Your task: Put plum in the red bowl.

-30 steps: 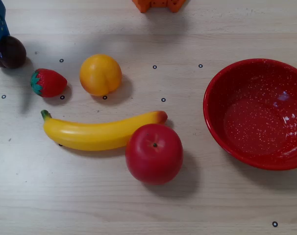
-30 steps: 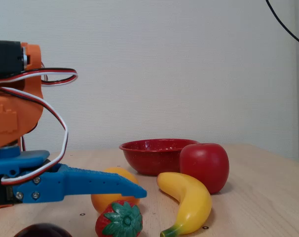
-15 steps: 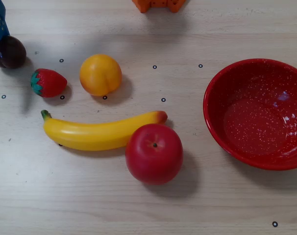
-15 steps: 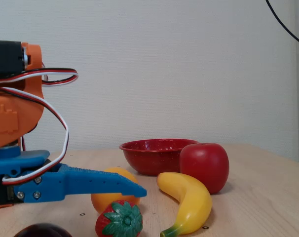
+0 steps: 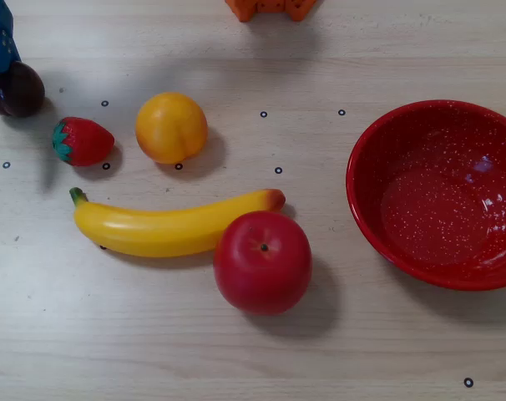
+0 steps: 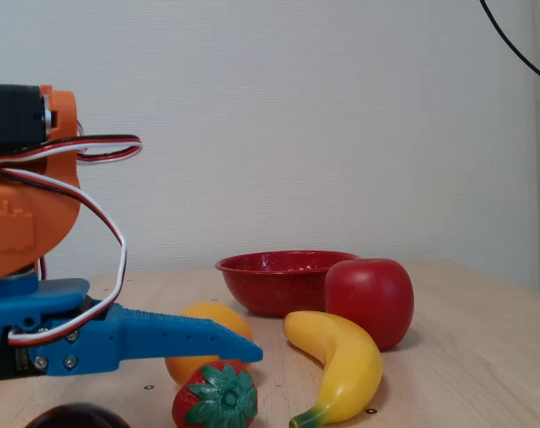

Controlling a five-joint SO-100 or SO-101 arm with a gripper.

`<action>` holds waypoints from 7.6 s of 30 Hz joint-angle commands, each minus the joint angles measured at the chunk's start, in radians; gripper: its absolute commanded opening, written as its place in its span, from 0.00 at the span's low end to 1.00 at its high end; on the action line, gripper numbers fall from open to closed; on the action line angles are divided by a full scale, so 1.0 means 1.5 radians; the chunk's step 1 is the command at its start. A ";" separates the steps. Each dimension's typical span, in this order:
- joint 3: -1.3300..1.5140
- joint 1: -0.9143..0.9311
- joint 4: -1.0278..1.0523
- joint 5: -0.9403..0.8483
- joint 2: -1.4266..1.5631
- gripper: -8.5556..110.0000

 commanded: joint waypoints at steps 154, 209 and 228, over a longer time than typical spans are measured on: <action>0.760 1.100 -0.573 -0.856 0.667 0.44; 1.599 0.680 -0.686 -0.881 1.698 0.07; 1.720 0.740 -0.505 -0.985 1.769 0.07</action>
